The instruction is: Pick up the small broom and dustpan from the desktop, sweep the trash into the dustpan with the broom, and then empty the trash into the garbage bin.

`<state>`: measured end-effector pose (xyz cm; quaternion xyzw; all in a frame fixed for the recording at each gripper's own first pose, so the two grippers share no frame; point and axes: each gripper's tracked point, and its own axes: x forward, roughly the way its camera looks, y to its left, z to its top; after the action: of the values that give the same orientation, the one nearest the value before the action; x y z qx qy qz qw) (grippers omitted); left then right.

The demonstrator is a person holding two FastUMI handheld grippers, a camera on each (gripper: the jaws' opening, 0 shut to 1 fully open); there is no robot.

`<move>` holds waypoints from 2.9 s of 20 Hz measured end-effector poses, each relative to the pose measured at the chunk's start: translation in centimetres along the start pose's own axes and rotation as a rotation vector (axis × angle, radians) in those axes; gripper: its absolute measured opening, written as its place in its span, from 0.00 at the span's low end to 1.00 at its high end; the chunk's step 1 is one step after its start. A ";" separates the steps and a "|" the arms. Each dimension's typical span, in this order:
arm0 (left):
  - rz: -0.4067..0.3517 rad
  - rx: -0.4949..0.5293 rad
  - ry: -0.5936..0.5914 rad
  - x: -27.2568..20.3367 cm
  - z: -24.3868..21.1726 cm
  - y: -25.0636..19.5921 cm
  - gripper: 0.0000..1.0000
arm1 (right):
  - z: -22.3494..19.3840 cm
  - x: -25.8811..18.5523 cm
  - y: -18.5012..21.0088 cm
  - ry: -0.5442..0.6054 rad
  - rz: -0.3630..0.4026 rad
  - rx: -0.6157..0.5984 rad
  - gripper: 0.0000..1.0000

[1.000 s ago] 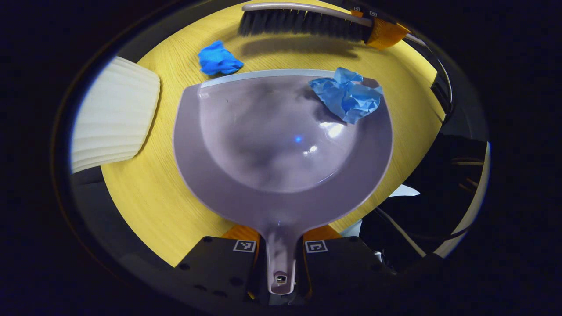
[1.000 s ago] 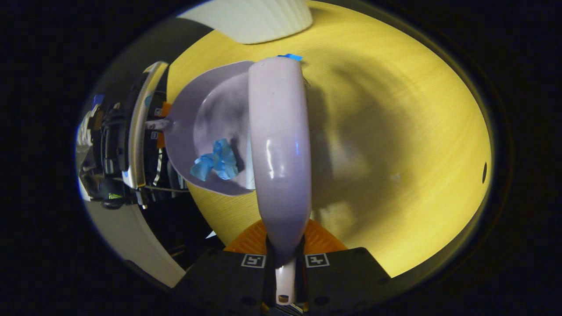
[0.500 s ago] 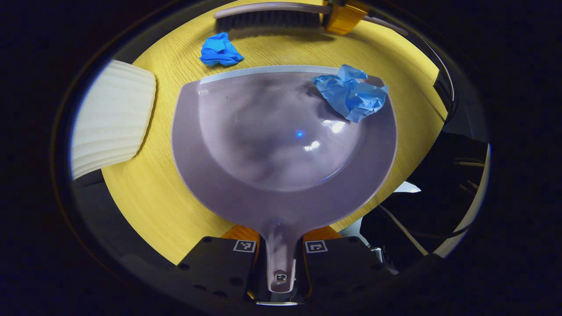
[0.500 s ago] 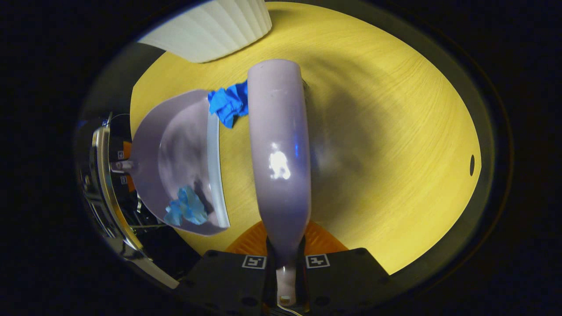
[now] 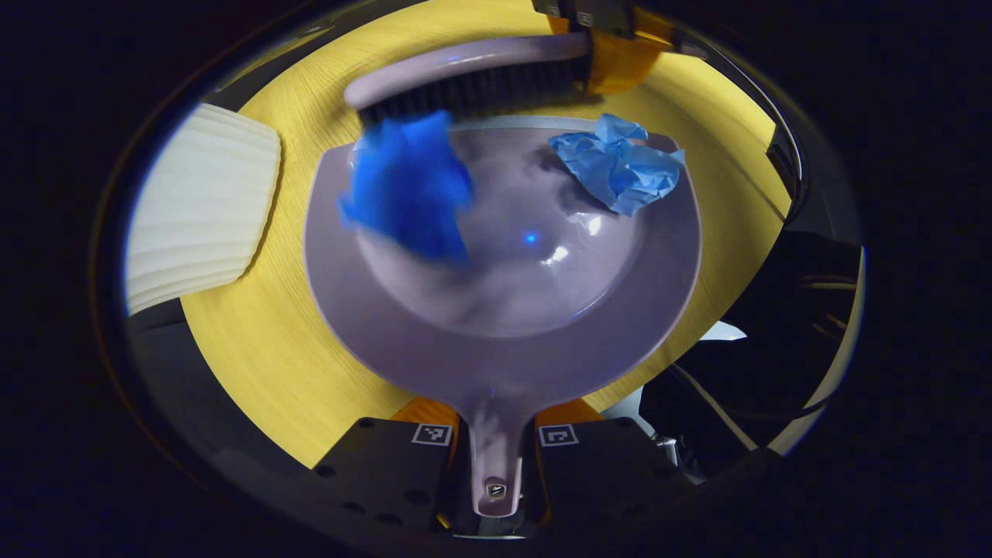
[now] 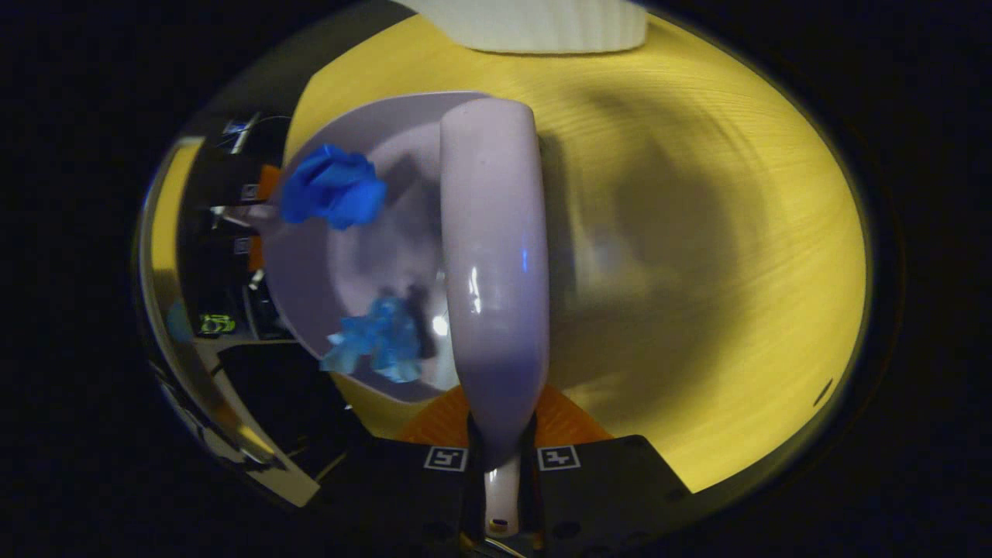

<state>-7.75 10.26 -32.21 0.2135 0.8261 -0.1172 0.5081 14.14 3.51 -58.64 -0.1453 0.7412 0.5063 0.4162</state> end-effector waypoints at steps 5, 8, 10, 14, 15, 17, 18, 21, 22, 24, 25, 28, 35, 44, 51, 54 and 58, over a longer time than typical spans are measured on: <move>0.041 -0.014 -0.113 0.5 0.5 0.1 0.24 | 0.3 -2.1 1.7 -0.179 0.034 0.124 0.18; 0.052 -0.052 -0.233 0.8 1.2 -0.6 0.24 | -2.5 -5.1 1.3 -0.318 -0.061 0.224 0.18; 0.047 -0.077 -0.297 0.9 1.3 -0.9 0.25 | -4.2 -7.0 1.8 -0.435 -0.108 0.295 0.18; 0.056 -0.106 -0.453 3.1 2.6 -1.1 0.24 | -8.4 -10.2 3.6 -0.652 -0.179 0.416 0.18; 0.053 -0.117 -0.499 3.4 2.9 -1.2 0.24 | -9.6 -11.0 4.2 -0.696 -0.206 0.451 0.18; 0.040 -0.155 -0.595 4.4 3.9 -1.8 0.24 | -11.1 -12.8 5.8 -0.825 -0.217 0.505 0.18; 0.033 -0.178 -0.635 4.9 4.4 -1.9 0.25 | -12.2 -13.4 6.5 -0.887 -0.213 0.532 0.17; 0.036 -0.259 -0.741 3.6 6.6 -1.5 0.24 | -16.0 -15.8 6.8 -1.074 -0.232 0.627 0.18; 0.043 -0.286 -0.764 2.2 6.9 -1.3 0.24 | -17.4 -17.2 6.5 -1.126 -0.247 0.658 0.17; 0.058 -0.339 -0.812 -1.0 6.5 -1.1 0.24 | -20.6 -19.7 5.3 -1.204 -0.313 0.721 0.18; 0.060 -0.361 -0.839 -3.0 6.3 -0.9 0.25 | -22.3 -21.0 5.0 -1.249 -0.336 0.741 0.17; 0.146 -0.414 -0.886 -7.4 5.2 0.5 0.24 | -26.1 -25.0 4.8 -1.383 -0.345 0.789 0.17; 0.312 -0.494 -0.870 -7.4 4.8 0.3 0.24 | -28.8 -37.8 8.5 -1.554 -0.479 0.678 0.17; 0.327 -0.460 -0.639 -8.6 3.9 -0.2 0.24 | -34.5 -45.3 10.6 -1.568 -0.809 0.769 0.16; 0.536 -0.260 -0.404 -11.3 2.9 0.7 0.24 | -33.0 -47.6 14.5 -1.556 -0.847 0.717 0.17; 0.604 -0.162 -0.329 -12.4 3.4 1.0 0.24 | -33.3 -48.4 15.2 -1.575 -0.863 0.731 0.17; 0.734 -0.019 -0.197 -13.9 3.3 1.3 0.24 | -34.5 -46.3 15.2 -1.526 -0.892 0.770 0.17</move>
<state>0.95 6.81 -21.36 0.4783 0.6429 0.0602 0.5952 16.56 -29.38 -8.81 0.1010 0.2628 -0.0181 0.9594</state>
